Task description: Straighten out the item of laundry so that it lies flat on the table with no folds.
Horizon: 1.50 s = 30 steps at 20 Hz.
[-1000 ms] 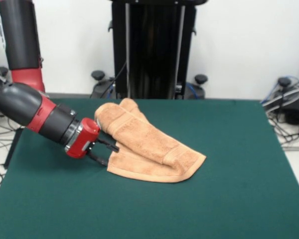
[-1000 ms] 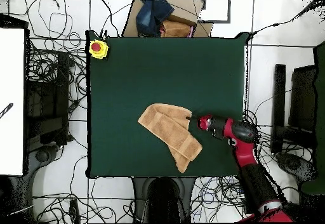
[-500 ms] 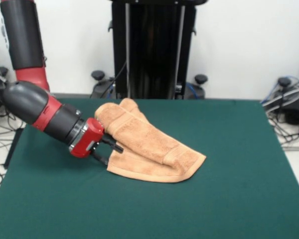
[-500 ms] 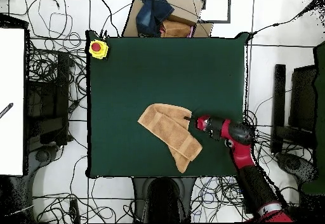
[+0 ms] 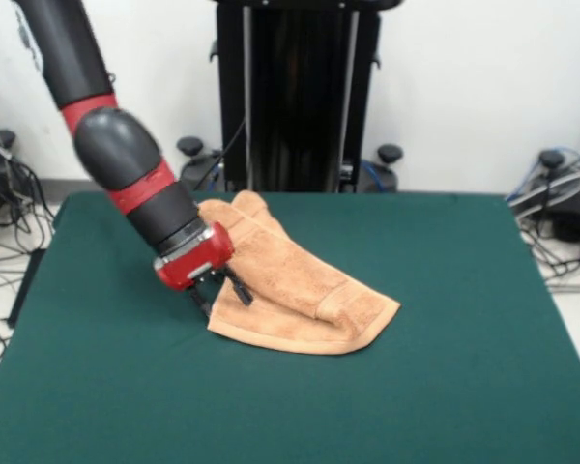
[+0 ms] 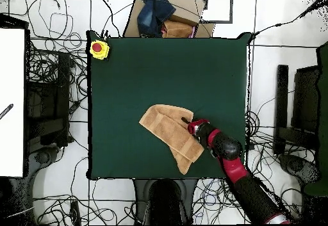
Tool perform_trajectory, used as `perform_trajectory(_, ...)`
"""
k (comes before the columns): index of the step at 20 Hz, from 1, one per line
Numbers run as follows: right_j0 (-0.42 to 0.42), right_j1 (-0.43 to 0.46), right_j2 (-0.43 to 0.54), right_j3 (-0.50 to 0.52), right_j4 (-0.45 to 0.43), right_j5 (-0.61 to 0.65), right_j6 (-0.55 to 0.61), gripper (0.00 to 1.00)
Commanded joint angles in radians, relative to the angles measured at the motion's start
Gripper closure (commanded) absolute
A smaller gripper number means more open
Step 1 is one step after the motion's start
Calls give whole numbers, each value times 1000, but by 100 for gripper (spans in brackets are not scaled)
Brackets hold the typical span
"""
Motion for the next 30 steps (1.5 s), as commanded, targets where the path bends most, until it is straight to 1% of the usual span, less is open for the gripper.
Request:
perform_trajectory(1,55,161,-117,-175,-5,-274,296,0)
perform_trajectory(2,46,181,-107,-189,27,-206,271,0)
perform_trajectory(4,62,205,-104,-230,116,-15,209,0)
perform_trajectory(8,71,231,-95,-274,154,109,136,0)
perform_trajectory(9,76,241,-93,-291,174,165,114,0)
perform_trajectory(12,88,255,-96,-316,201,234,95,0)
perform_trajectory(14,86,261,-94,-319,199,235,92,0)
perform_trajectory(19,58,264,-86,-300,127,126,99,0)
perform_trajectory(21,44,274,-78,-301,104,101,92,0)
perform_trajectory(24,29,289,-64,-305,88,81,77,0)
perform_trajectory(25,33,284,-70,-301,87,63,99,0)
perform_trajectory(26,13,295,-58,-296,71,34,89,0)
perform_trajectory(28,0,304,-46,-299,57,39,64,0)
perform_trajectory(29,1,304,-44,-303,45,44,70,100)
perform_trajectory(30,0,304,-43,-304,44,46,69,100)
